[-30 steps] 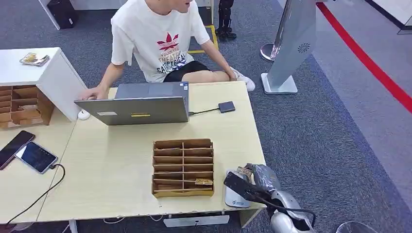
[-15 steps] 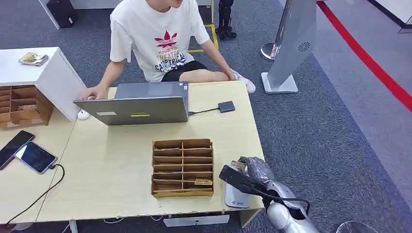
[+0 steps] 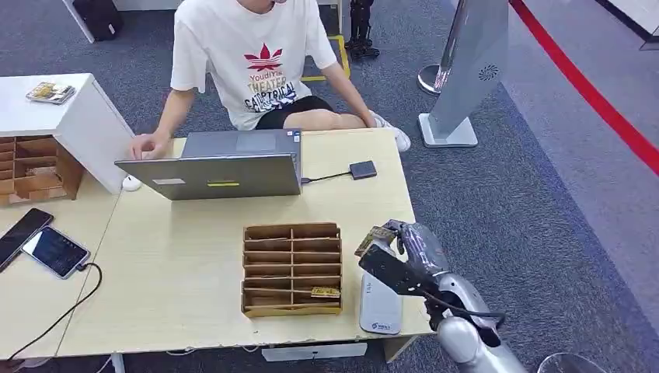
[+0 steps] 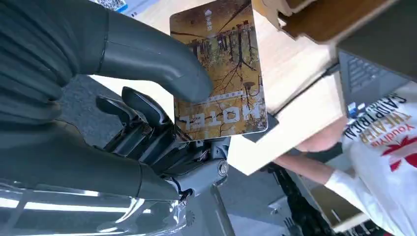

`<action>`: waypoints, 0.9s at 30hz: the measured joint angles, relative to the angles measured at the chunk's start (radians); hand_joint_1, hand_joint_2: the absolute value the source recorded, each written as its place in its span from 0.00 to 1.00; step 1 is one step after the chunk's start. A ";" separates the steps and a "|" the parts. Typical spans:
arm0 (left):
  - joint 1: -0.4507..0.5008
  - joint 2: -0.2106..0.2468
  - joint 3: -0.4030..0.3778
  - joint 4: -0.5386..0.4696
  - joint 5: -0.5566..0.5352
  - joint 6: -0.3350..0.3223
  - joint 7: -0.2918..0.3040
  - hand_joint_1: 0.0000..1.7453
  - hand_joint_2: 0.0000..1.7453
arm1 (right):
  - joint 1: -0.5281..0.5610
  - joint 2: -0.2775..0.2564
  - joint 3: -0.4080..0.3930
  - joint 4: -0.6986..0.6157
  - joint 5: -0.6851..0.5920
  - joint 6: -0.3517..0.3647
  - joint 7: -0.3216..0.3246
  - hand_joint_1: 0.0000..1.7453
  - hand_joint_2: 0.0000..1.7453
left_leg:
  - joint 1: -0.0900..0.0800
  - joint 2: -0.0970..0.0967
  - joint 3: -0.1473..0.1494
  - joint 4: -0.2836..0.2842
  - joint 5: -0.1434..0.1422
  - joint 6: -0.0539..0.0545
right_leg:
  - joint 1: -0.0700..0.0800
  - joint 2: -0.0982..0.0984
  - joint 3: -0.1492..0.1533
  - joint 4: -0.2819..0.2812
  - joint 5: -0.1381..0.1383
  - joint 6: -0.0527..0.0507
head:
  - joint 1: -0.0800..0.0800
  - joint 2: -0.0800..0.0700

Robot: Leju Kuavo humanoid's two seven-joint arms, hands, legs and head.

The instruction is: Pass the card to the sensor for recognition and then transmit it.

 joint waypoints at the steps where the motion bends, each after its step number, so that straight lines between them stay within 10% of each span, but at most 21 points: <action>1: 0.000 0.000 0.000 0.000 0.000 0.000 0.000 0.00 0.00 | 0.001 0.000 0.000 -0.006 0.000 0.000 0.000 1.00 1.00 | 0.000 0.000 0.000 0.000 0.000 0.000 | 0.000 0.000 0.000 0.000 0.000 0.000 | 0.000 0.000; 20: -0.009 -0.003 -0.023 0.018 0.081 0.073 0.001 0.00 0.00 | 0.063 0.025 -0.039 -0.204 -0.002 -0.166 -0.083 1.00 1.00 | 0.000 0.000 -0.001 0.000 0.000 0.000 | 0.000 0.000 -0.001 0.000 0.000 0.000 | 0.000 0.000; 27: -0.051 -0.005 0.005 0.073 -0.042 0.002 -0.059 0.00 0.00 | -0.009 0.075 -0.011 -0.244 -0.035 -0.130 -0.112 1.00 1.00 | 0.000 0.000 -0.002 -0.001 0.000 0.000 | 0.000 0.000 0.000 0.000 0.000 0.000 | 0.000 0.000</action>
